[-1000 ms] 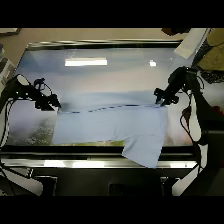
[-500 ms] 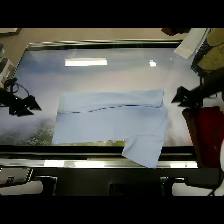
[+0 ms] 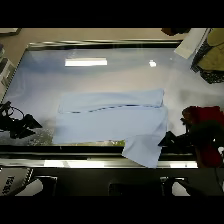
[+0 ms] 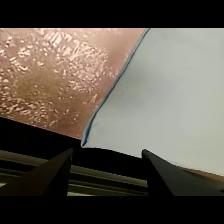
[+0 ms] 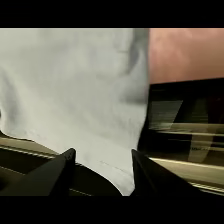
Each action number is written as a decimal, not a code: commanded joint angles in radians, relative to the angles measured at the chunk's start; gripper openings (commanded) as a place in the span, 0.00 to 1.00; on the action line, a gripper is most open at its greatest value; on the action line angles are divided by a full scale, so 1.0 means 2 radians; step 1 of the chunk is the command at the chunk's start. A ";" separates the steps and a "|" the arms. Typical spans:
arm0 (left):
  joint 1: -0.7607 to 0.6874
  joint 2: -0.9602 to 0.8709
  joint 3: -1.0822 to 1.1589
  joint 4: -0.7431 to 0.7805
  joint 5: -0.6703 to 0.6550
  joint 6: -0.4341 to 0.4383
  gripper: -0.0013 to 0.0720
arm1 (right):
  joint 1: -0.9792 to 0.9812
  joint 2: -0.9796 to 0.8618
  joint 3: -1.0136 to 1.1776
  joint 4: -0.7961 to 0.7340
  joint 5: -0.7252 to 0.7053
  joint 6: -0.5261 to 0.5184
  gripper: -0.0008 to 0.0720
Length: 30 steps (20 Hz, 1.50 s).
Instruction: Fold the clothes and pants, and hang the long-sleeved shirts on hangers.
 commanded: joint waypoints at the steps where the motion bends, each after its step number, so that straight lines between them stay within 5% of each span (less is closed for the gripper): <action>1: 0.002 0.010 -0.016 -0.010 0.002 0.000 0.70 | -0.002 0.009 -0.058 0.003 0.024 -0.004 0.58; 8: 0.002 0.010 -0.016 -0.010 0.003 0.000 0.70 | -0.002 0.009 -0.064 0.030 0.059 0.004 0.57; 11: 0.002 0.010 -0.016 -0.010 0.006 0.000 0.70 | -0.002 0.009 -0.071 0.057 0.078 0.003 0.46; 14: 0.004 0.012 -0.027 -0.010 0.024 0.012 0.70 | -0.002 0.009 -0.071 0.062 0.088 -0.006 0.07; 25: 0.032 0.031 -0.204 -0.124 0.111 0.119 0.70 | -0.002 0.069 -0.071 0.063 0.076 -0.013 0.07; 30: 0.032 0.024 -0.208 -0.124 0.125 0.119 0.70 | -0.002 0.096 -0.071 0.063 0.074 -0.013 0.07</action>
